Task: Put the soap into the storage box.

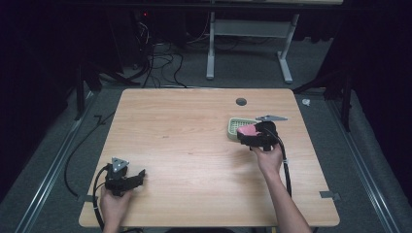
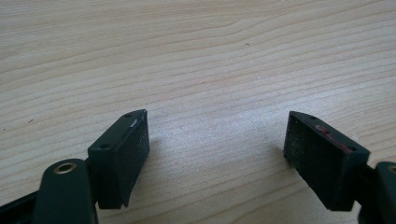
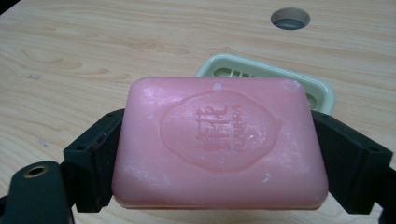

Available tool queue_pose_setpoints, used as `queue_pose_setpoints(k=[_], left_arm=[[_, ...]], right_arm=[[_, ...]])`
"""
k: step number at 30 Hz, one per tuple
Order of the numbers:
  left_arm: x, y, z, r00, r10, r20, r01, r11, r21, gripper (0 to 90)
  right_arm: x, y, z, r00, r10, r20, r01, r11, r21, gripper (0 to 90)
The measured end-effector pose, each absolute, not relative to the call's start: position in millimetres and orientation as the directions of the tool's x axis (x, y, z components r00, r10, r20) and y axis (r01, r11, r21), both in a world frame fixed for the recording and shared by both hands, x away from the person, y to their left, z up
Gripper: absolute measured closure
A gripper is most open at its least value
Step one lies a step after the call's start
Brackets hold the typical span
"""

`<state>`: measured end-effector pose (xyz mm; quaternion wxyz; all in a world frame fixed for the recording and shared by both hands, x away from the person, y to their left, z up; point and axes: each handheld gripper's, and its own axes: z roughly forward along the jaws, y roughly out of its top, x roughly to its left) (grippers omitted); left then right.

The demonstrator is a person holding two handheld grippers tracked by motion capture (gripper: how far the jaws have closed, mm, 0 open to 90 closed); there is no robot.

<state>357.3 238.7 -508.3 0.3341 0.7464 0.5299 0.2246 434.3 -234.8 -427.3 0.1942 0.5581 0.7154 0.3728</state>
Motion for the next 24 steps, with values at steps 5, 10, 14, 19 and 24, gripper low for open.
queue_pose_setpoints(k=[5,10,14,19,24], left_arm=[[357.4,238.7,-508.3,0.338,0.941,-0.019,0.641,-0.215,0.737,22.8],[357.4,238.7,-508.3,0.337,0.941,-0.019,0.641,-0.215,0.737,22.8],[357.4,238.7,-508.3,0.338,0.941,-0.019,0.641,-0.215,0.737,22.8],[357.5,238.7,-508.3,0.338,0.941,-0.019,0.641,-0.215,0.737,22.8],[357.5,238.8,-508.3,0.338,0.941,-0.020,0.641,-0.214,0.737,22.8]], right_arm=[[443.8,-231.6,-429.4,-0.285,0.951,0.118,0.673,0.111,0.731,13.5],[452.6,-227.2,-427.3,-0.273,0.956,0.105,0.678,0.114,0.726,13.5],[457.6,-225.0,-426.6,-0.269,0.958,0.102,0.682,0.114,0.722,13.5],[466.7,-222.3,-424.7,-0.251,0.962,0.108,0.690,0.100,0.717,13.5],[475.8,-220.2,-422.6,-0.228,0.968,0.103,0.694,0.087,0.715,13.5]])
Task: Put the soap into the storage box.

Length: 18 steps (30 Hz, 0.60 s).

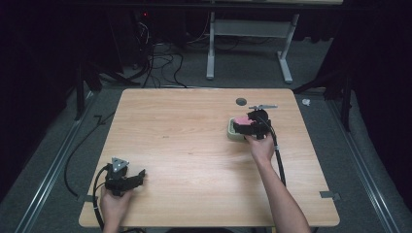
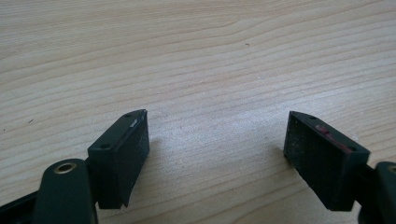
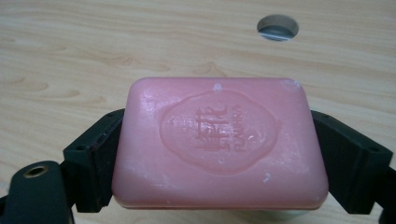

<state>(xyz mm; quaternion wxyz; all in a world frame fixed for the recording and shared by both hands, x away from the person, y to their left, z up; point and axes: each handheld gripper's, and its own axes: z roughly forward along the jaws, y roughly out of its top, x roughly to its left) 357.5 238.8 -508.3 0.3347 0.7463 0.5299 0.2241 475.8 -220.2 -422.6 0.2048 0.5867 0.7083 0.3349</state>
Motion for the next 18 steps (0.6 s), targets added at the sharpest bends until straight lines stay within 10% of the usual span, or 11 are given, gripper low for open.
queue_pose_setpoints(k=[18], left_arm=[[357.5,238.7,-508.3,0.338,0.941,-0.019,0.641,-0.215,0.737,22.8]], right_arm=[[497.2,-214.9,-435.8,-0.194,0.973,0.124,0.741,0.062,0.669,13.5]])
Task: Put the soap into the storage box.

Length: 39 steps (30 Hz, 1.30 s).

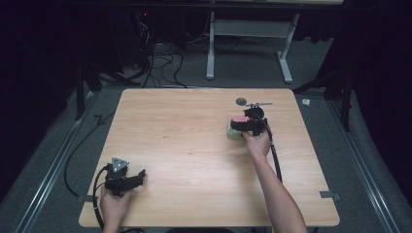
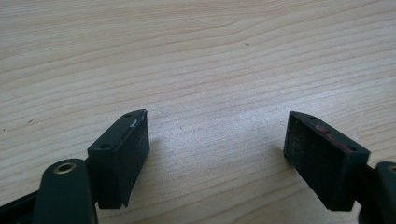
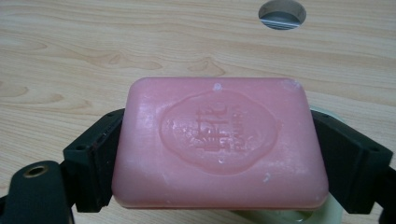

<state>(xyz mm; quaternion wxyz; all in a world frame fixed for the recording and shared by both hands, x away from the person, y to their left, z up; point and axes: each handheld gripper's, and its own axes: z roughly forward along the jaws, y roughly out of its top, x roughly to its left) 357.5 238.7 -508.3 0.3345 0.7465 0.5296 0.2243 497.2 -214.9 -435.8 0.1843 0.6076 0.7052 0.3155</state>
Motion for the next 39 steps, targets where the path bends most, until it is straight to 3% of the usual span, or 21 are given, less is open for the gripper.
queue_pose_setpoints(k=[39], left_arm=[[357.6,238.8,-508.3,0.339,0.941,-0.019,0.640,-0.215,0.737,22.8]], right_arm=[[511.3,-214.4,-462.3,-0.155,0.982,0.105,0.778,0.056,0.626,13.4]])
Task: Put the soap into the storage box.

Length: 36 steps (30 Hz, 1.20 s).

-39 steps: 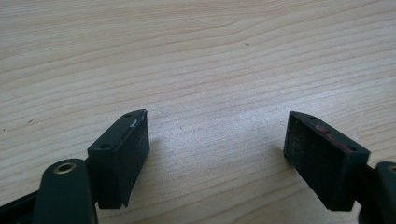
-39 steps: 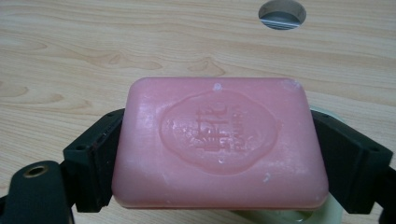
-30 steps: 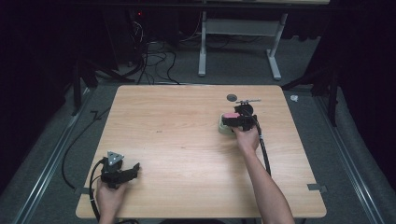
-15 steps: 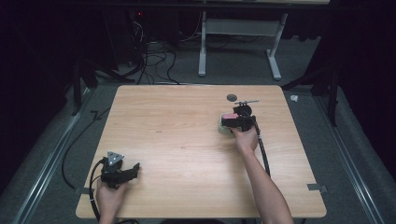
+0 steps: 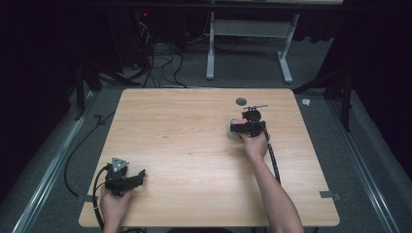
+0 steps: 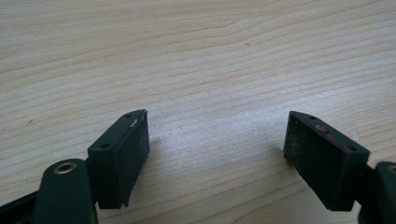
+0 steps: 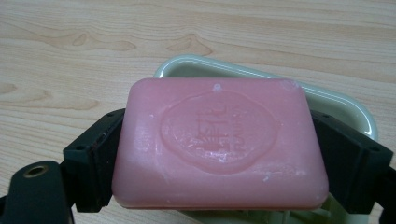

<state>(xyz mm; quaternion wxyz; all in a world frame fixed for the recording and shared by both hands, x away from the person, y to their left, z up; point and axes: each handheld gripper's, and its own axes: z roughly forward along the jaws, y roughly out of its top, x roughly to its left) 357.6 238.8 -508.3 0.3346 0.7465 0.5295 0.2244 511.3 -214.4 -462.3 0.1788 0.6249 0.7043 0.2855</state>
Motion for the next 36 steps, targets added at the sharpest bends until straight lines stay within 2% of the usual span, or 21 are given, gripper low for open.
queue_pose_setpoints(k=[36], left_arm=[[357.5,238.8,-508.4,0.338,0.941,-0.019,0.640,-0.215,0.737,22.9]], right_arm=[[517.4,-217.2,-470.9,-0.147,0.983,0.114,0.791,0.047,0.609,13.1]])
